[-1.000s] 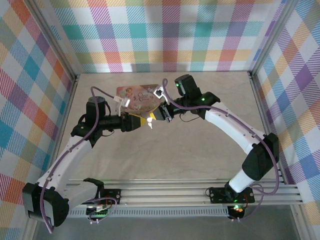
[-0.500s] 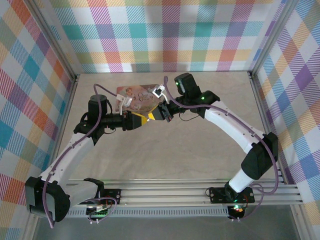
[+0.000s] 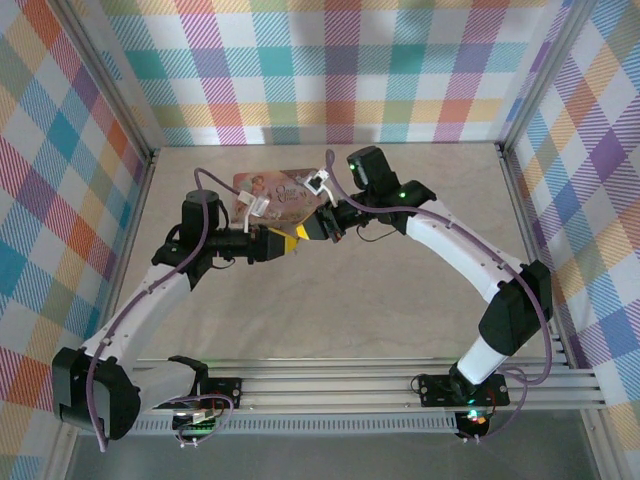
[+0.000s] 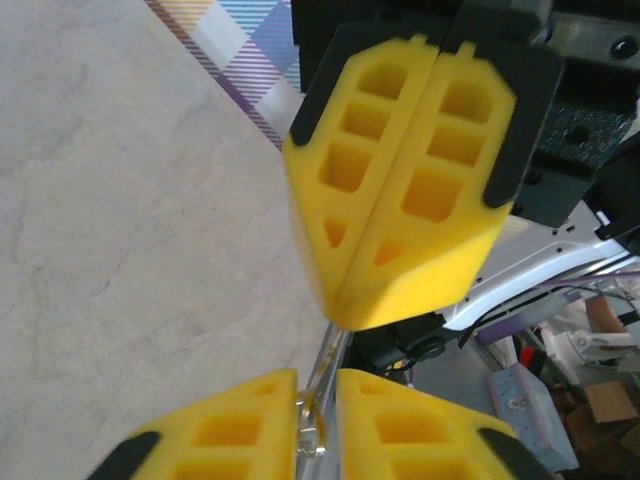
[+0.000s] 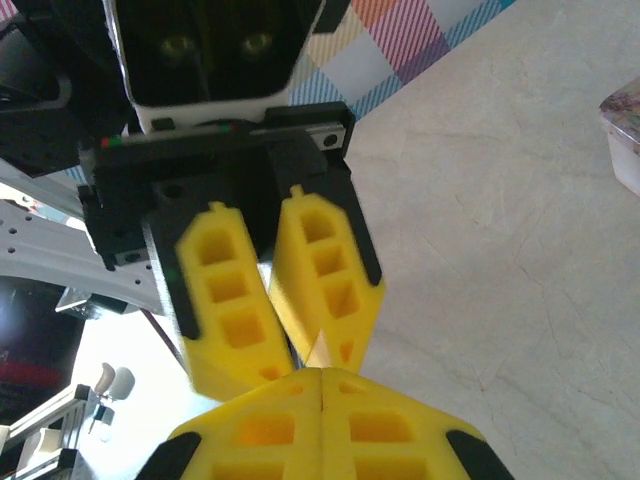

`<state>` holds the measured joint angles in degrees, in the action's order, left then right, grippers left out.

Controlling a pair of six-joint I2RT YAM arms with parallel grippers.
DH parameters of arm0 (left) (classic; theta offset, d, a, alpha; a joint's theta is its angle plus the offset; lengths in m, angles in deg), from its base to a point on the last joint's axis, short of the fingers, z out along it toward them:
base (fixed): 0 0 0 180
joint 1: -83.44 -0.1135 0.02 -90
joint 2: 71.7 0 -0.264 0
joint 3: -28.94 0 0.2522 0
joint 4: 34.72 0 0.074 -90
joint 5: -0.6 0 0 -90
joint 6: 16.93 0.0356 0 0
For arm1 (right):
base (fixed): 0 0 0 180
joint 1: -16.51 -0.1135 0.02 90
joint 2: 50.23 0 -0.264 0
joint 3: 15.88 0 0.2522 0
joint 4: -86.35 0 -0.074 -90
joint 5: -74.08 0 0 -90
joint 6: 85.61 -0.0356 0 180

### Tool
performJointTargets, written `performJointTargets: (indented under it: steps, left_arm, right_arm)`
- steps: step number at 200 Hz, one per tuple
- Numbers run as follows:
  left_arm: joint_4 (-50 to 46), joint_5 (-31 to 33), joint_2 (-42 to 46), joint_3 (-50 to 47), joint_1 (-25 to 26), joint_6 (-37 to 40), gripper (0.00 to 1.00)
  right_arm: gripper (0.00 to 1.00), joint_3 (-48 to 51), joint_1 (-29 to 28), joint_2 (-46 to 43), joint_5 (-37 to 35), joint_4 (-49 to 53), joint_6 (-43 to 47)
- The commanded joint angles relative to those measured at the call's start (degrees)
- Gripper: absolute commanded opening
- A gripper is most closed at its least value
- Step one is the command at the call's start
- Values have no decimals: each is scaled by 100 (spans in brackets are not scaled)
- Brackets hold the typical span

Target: Unlock the padlock with the key

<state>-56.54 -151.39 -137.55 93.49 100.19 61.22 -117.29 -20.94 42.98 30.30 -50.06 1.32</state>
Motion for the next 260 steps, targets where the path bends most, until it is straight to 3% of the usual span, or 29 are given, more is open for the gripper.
performJointTargets:
  steps: [1, 14, 25, 42, 56, 78, 146, 196, 239, 260]
  left_arm:
    - [-284, -121, -84, 61, 74, 203, 9]
    - [-383, -70, -105, 72, 74, 222, 0]
    - [-403, 4, -99, 76, 76, 202, 0]
    - [-401, 148, -71, 66, 74, 152, 0]
    - [-336, 231, -44, 47, 74, 74, 0]
    - [-37, 267, -15, -37, 74, -187, 0]
    - [438, 545, -111, -175, 65, -821, 0]
    - [-347, 1565, 162, -503, -164, -830, 0]
    - [-1840, 2946, 739, -954, -649, -886, 0]
    - [-2087, 3213, 973, -1189, -895, -1027, 0]
  right_arm:
    - [0, -11, 76, -57, 189, -181, -177]
    - [0, 32, 88, -79, 111, -249, -281]
    - [0, 113, 97, -105, -17, -387, -457]
    - [34, 366, 177, -223, -171, -871, -1008]
    - [42, 698, 295, -317, 19, -1514, -1611]
    - [44, 1163, 364, -382, 425, -2449, -2288]
    - [41, 1556, 274, -317, 445, -3105, -2882]
    - [47, 1376, 142, -33, -1276, -2078, -3013]
    - [53, 743, -575, 658, -3456, -822, -2844]
    - [55, 448, -945, 1140, -4410, -614, -3093]
